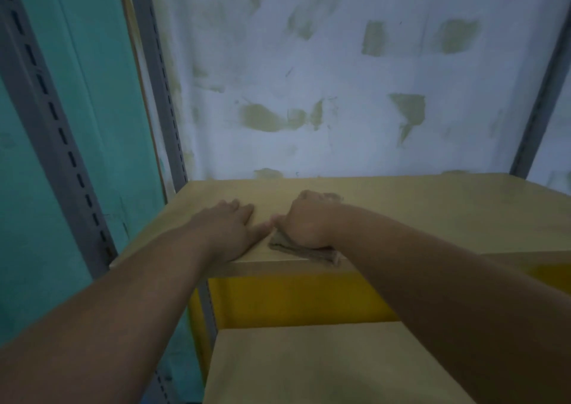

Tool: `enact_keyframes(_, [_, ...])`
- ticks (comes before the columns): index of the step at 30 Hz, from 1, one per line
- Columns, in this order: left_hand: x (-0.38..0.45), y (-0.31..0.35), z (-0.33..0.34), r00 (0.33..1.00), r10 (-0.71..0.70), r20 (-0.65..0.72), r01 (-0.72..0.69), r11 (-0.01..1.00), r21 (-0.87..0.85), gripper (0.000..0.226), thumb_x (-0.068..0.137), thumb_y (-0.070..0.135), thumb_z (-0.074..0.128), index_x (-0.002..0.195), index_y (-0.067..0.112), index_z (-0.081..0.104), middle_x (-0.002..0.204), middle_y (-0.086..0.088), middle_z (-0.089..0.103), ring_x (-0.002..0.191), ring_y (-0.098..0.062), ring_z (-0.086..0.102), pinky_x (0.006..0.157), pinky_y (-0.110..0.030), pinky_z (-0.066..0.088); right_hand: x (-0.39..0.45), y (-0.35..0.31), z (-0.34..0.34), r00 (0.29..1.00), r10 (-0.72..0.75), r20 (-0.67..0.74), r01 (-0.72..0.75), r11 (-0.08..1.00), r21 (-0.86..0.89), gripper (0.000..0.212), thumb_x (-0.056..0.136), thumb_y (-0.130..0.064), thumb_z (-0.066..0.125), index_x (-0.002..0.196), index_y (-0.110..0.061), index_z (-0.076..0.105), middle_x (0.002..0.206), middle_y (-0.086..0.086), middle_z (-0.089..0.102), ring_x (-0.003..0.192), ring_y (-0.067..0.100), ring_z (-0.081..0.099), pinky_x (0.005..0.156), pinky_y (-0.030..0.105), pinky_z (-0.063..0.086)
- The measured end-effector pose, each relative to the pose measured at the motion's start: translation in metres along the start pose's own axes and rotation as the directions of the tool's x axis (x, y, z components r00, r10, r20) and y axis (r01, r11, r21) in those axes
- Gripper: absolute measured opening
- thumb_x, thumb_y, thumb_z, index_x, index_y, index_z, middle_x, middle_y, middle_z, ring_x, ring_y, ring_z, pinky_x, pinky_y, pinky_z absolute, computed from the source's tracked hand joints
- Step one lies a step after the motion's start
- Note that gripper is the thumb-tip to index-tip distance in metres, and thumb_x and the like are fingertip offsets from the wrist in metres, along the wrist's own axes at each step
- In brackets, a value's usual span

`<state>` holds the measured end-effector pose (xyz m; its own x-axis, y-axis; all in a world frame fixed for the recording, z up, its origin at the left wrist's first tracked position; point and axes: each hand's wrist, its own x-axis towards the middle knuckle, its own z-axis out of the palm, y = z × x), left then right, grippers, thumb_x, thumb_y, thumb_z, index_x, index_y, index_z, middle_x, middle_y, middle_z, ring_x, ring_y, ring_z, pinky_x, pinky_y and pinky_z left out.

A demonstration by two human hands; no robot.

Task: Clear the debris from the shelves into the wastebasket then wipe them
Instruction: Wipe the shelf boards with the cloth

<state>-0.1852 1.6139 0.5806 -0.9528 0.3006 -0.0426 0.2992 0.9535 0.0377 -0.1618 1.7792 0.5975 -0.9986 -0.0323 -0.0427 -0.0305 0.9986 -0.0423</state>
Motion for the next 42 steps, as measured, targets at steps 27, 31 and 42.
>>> enact_keyframes(27, [0.028,0.065,0.001,0.960,0.265,-0.093,-0.272,0.959,-0.079,0.056,0.103,0.051,0.027,0.152,0.026,0.033,0.162,-0.003,0.025,0.147,-0.025,0.026,0.116,-0.043,0.027,-0.007,0.067,-0.009,0.995,0.072,-0.062,-0.071,0.997,0.031,0.046,0.106,-0.030,0.024,0.134,-0.002,0.047,0.143,0.021,0.042,0.131,0.032,0.040,0.103,0.034,0.032])
enact_keyframes(31, [0.029,0.066,0.002,0.962,0.268,-0.053,-0.271,0.961,-0.062,0.058,0.103,0.054,0.023,0.156,0.031,0.021,0.166,0.001,0.011,0.151,-0.021,0.014,0.120,-0.042,0.018,-0.010,0.076,-0.008,0.990,0.135,-0.045,-0.131,0.988,0.085,0.046,0.107,-0.026,0.022,0.140,0.001,0.039,0.147,0.022,0.036,0.133,0.032,0.036,0.105,0.033,0.028])
enact_keyframes(42, [0.027,0.065,0.005,0.964,0.253,-0.085,-0.259,0.964,-0.065,0.057,0.103,0.053,0.025,0.155,0.030,0.025,0.164,0.003,0.020,0.148,-0.020,0.022,0.118,-0.042,0.024,-0.045,0.168,-0.015,0.988,0.156,-0.021,-0.156,0.988,-0.003,0.054,0.106,-0.040,0.025,0.154,-0.014,0.022,0.161,0.007,0.019,0.145,0.024,0.025,0.112,0.032,0.021])
